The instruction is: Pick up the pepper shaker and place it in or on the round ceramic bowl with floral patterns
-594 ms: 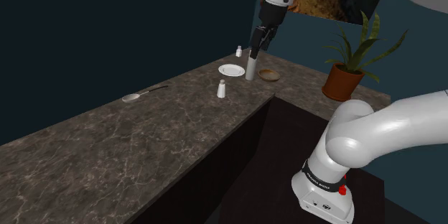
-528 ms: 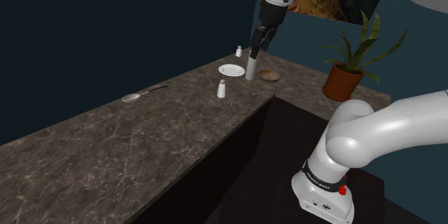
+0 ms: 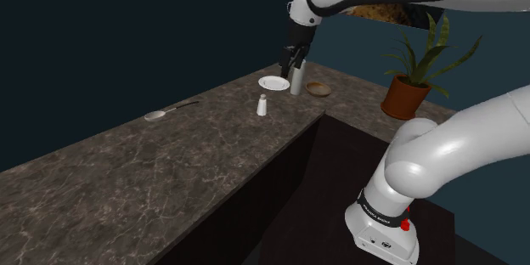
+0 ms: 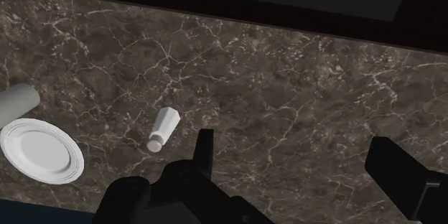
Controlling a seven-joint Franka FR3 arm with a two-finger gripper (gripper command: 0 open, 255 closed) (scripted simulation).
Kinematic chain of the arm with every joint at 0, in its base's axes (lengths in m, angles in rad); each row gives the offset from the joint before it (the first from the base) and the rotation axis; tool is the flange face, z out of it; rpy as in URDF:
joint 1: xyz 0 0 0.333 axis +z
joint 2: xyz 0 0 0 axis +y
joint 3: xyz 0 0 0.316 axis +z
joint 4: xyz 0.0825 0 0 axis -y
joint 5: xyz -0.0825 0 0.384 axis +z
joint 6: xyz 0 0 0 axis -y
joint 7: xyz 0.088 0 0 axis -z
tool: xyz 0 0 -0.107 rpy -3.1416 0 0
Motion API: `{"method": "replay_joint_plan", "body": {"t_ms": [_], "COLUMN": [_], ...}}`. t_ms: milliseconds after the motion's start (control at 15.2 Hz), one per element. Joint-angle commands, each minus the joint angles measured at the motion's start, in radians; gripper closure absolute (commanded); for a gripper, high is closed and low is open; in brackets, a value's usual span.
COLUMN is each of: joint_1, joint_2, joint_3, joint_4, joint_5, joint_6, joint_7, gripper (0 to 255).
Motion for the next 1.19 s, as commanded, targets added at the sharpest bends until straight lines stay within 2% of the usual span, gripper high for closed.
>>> {"method": "replay_joint_plan", "body": {"t_ms": [0,528,1122], "joint_1": [-0.009,-0.03,-0.058], "joint_2": [0.066,0.345,0.682], "joint_3": [-0.018,-0.066,-0.106], "joint_4": [0.004,0.083,0.265], "joint_5": [-0.011,-0.028,-0.008], "joint_6": [0.059,0.243,0.38], "joint_7": [-0.016,-0.054,-0.105], "gripper": [0,0,0]}}
